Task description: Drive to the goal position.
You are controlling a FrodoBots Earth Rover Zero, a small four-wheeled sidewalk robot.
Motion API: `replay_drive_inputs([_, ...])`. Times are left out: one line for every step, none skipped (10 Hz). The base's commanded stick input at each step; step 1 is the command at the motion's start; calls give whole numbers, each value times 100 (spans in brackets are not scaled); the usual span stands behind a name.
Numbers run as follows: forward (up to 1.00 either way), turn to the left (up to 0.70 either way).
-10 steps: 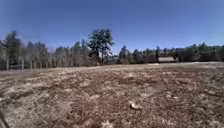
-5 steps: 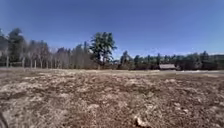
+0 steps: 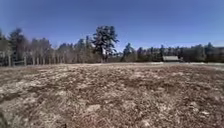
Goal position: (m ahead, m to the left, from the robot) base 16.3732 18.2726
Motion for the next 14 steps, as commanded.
replay_drive_inputs([70, 0])
replay_drive_inputs([70, 0])
replay_drive_inputs([70, 0])
replay_drive_inputs([70, 0])
replay_drive_inputs([70, 0])
replay_drive_inputs([70, 0])
replay_drive_inputs([70, 0])
replay_drive_inputs([70, 0])
replay_drive_inputs([70, 0])
replay_drive_inputs([70, 0])
replay_drive_inputs([70, 0])
replay_drive_inputs([70, 0])
replay_drive_inputs([70, 0])
replay_drive_inputs([70, 0])
